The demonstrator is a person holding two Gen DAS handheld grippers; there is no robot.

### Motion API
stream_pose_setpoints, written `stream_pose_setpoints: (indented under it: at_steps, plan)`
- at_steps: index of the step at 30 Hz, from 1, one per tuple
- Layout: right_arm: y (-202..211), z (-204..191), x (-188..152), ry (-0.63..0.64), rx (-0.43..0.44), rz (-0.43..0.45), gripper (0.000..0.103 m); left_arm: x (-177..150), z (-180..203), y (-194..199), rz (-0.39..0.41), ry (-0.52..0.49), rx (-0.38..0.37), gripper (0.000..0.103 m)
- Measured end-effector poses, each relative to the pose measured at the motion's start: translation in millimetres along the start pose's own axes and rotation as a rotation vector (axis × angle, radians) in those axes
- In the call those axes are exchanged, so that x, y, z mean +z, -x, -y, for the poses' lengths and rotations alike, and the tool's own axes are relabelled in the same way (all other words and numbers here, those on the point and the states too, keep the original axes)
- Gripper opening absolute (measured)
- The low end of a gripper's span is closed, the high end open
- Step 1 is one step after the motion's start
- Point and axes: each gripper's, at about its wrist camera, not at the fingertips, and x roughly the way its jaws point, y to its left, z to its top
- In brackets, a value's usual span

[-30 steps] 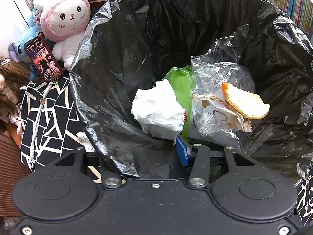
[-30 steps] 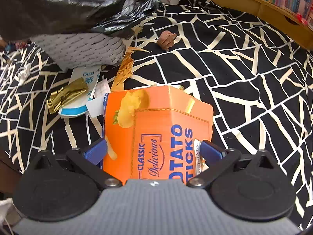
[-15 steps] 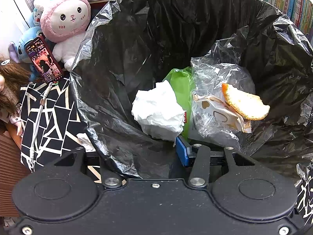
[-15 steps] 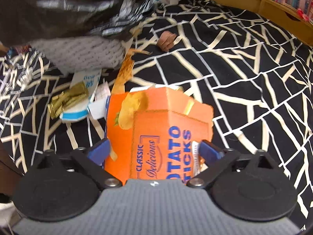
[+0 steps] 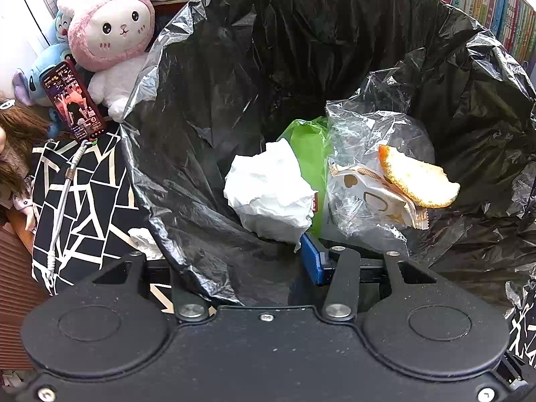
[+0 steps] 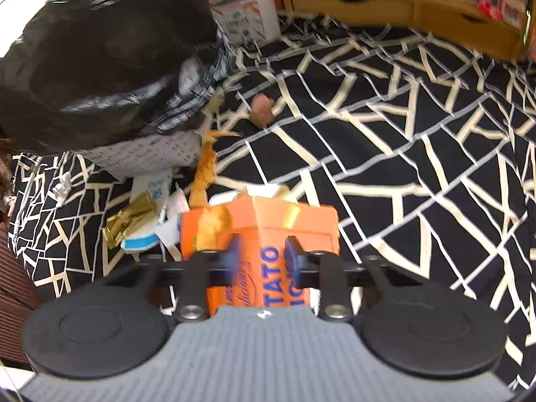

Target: Collect trash

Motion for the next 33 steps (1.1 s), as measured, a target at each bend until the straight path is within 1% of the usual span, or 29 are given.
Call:
stream_pose_setpoints:
  at_steps: [2,4,6,8,9,11,13,17,18,19,20,22,24,26,28,31,32,33]
  plan:
    - [0.5,7.4,-0.3,-0.033,0.032,-0.040,0.090,-0.1,0.0,-0.1,0.000,0.000,-0.001,0.046]
    - [1.4,15.4,-2.1,-0.076,0.042,-0.092,0.094,-0.1,-0.2,-0.1,0.002,0.002,-0.003,0.046]
    - [0.4,26.7,-4.6,-0.168,0.056,-0.141,0.103,0.2,-0.6,-0.1,0.003,0.005,-0.006,0.047]
    - [0.2,37.2,-5.6,-0.246,0.065,-0.157,0.103,0.4,-1.2,0.0,0.003,0.008,-0.009,0.047]
    - [0.8,37.0,-6.4,-0.240,0.049,-0.152,0.103,0.4,-1.3,0.0,0.004,0.009,-0.011,0.047]
    - [1.7,27.7,-5.3,-0.167,-0.002,-0.140,0.103,0.4,-2.1,0.4,0.005,0.010,-0.015,0.047]
    - [2.4,14.3,-4.1,-0.063,-0.023,-0.108,0.103,0.4,-2.2,0.4,0.005,0.009,-0.018,0.047]
    - [-1.0,-23.0,-1.0,0.233,-0.085,-0.008,0.103,0.2,-2.1,0.6,0.004,0.002,-0.021,0.048]
    - [-4.2,-30.5,1.2,0.290,-0.093,0.001,0.103,0.5,-1.9,0.6,0.004,0.001,-0.021,0.048]
    - [-8.1,-35.2,4.8,0.323,-0.096,-0.003,0.103,0.5,-1.9,0.6,0.004,0.002,-0.021,0.048]
    - [-12.3,-36.6,9.7,0.327,-0.097,-0.012,0.103,0.5,-1.8,0.6,0.004,0.003,-0.022,0.048]
    - [-23.3,-34.9,23.6,0.272,-0.085,-0.059,0.103,0.4,-1.6,0.5,0.004,0.004,-0.023,0.048]
    - [-37.0,-26.0,34.8,0.153,-0.049,-0.143,0.103,0.2,-1.7,0.2,0.004,0.004,-0.025,0.048]
    - [-51.5,-17.8,36.6,0.022,-0.042,-0.210,0.103,0.3,-2.3,0.1,0.004,0.007,-0.028,0.048]
    - [-64.3,-9.5,33.3,-0.048,-0.032,-0.256,0.103,0.5,-2.8,0.0,0.004,0.010,-0.030,0.049]
    - [-64.5,-5.4,29.2,-0.087,-0.014,-0.238,0.103,0.7,-3.1,0.0,0.005,0.012,-0.031,0.049]
    - [-62.1,-5.5,28.6,-0.082,-0.003,-0.231,0.100,0.6,-3.2,0.1,0.005,0.014,-0.031,0.049]
    - [-58.5,-5.8,27.6,-0.074,0.008,-0.219,0.094,0.9,-3.3,0.0,0.005,0.016,-0.032,0.049]
